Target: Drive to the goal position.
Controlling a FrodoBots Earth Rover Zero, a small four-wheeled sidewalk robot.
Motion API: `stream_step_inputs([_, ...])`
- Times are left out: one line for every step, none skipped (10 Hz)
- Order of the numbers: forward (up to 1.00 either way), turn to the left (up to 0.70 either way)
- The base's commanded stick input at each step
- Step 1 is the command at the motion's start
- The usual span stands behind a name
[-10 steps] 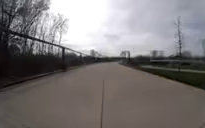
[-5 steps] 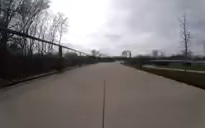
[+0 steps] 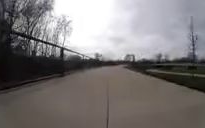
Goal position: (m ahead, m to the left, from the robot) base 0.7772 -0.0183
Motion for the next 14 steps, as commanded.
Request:
stream_step_inputs([1.0, 0.0])
stream_step_inputs([1.0, -0.08])
stream_step_inputs([1.0, -0.17])
stream_step_inputs([1.0, -0.27])
stream_step_inputs([1.0, -0.24])
stream_step_inputs([1.0, -0.09])
stream_step_inputs([1.0, 0.0])
stream_step_inputs([1.0, 0.0])
stream_step_inputs([1.0, 0.0])
stream_step_inputs([1.0, 0.0])
stream_step_inputs([1.0, 0.0])
stream_step_inputs([1.0, -0.01])
stream_step_inputs([1.0, -0.01])
stream_step_inputs([1.0, -0.02])
